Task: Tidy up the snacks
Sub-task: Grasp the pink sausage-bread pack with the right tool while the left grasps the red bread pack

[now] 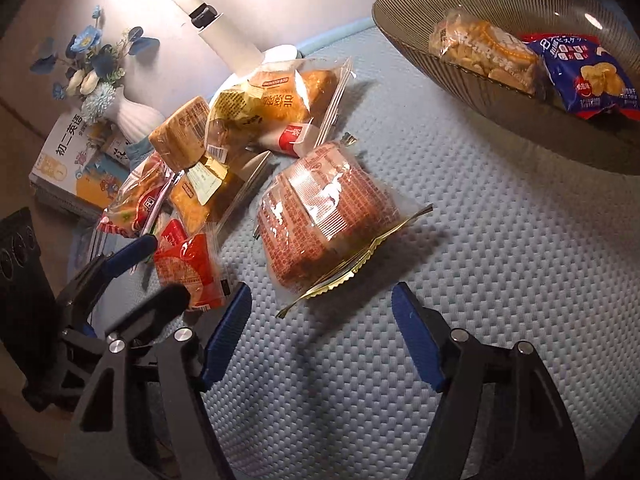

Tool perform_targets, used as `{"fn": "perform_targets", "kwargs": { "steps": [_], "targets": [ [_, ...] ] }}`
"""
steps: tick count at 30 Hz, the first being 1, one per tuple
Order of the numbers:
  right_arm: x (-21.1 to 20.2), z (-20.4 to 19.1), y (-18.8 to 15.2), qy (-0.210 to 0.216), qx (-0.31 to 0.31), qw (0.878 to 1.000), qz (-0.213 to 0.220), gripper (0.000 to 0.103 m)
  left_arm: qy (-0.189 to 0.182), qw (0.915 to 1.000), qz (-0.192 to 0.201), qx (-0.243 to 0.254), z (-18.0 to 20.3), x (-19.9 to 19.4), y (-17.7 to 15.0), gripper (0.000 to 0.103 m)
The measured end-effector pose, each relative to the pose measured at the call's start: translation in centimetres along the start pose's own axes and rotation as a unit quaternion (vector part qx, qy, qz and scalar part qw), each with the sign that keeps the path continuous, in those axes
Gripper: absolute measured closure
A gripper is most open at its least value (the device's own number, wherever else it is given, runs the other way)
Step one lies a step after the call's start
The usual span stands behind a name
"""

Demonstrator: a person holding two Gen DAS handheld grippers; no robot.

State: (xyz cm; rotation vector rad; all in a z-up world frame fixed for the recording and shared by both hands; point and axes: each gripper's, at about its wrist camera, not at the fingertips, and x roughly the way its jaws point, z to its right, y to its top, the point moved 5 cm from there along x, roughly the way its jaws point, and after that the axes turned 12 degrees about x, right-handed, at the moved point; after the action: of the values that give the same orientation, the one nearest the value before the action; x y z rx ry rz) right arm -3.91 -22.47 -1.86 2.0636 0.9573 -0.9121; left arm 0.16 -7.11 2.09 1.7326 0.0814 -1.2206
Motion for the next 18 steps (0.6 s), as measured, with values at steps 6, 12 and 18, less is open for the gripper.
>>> {"fn": "perform_targets", "kwargs": {
  "steps": [6, 12, 18],
  "targets": [
    [0.3, 0.2, 2.9, 0.015, 0.031, 0.999, 0.010, 0.034, -0.049, 0.9972, -0.040, 0.041, 1.8, 2.0, -1.1, 0.006],
    [1.9, -1.0, 4.7, 0.011, 0.038, 0.999, 0.012, 0.028, -0.129, 0.9843, -0.092, 0.077, 6.0, 0.9, -4.1, 0.007],
    [3.1, -2.6, 5.3, -0.048, 0.024, 0.998, 0.040, 0.017, -0.108, 0.9893, -0.061, 0.076, 5.6, -0.3, -3.4, 0.007]
  ]
}}
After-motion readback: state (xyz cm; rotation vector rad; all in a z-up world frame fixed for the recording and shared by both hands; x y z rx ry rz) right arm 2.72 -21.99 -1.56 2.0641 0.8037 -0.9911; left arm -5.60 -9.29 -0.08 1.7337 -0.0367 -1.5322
